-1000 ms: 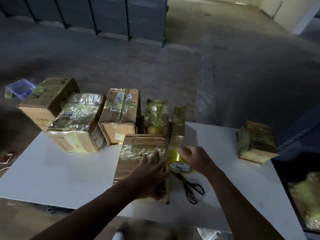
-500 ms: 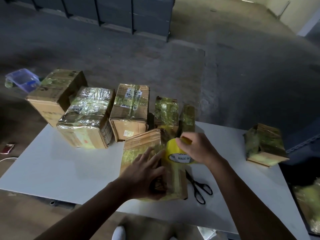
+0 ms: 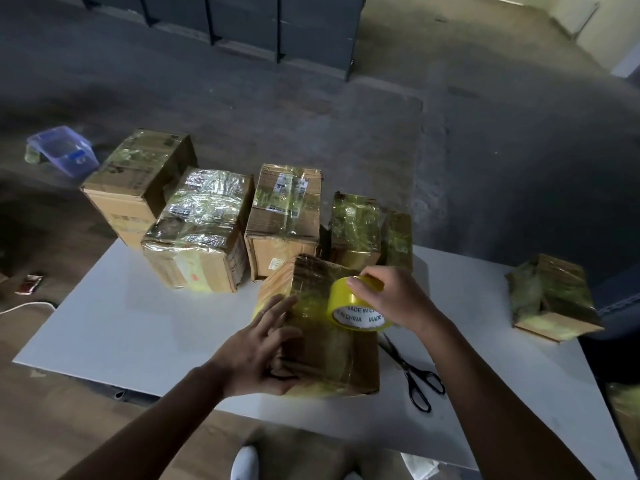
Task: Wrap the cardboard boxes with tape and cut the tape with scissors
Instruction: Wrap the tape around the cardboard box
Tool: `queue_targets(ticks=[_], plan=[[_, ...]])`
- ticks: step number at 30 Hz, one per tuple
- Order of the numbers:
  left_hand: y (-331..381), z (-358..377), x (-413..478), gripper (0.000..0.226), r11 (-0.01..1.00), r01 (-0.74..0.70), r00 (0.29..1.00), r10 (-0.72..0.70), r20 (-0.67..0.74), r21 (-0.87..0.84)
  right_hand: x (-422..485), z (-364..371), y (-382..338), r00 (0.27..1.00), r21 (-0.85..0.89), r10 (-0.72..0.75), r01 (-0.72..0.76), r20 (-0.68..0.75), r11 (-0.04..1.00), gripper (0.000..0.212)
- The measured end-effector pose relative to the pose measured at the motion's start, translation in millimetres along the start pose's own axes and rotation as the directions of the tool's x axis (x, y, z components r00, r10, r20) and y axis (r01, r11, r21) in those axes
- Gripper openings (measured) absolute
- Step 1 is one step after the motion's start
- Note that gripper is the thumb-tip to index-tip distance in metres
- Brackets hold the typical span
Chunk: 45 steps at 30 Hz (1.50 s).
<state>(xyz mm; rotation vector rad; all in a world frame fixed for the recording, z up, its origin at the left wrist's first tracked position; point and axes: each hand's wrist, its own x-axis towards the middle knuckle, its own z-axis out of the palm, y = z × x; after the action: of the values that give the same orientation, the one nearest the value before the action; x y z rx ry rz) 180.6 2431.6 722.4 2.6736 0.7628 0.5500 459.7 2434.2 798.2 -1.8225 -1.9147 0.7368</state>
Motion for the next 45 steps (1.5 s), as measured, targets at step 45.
queue_targets(ticks=[45], plan=[[14.8,25.2,44.3,0.089,0.861,0.437,0.857,-0.486,0.170,0.262,20.9,30.8,-38.5,0.996,-0.066,0.045,-0.051,-0.081,0.997,0.049]])
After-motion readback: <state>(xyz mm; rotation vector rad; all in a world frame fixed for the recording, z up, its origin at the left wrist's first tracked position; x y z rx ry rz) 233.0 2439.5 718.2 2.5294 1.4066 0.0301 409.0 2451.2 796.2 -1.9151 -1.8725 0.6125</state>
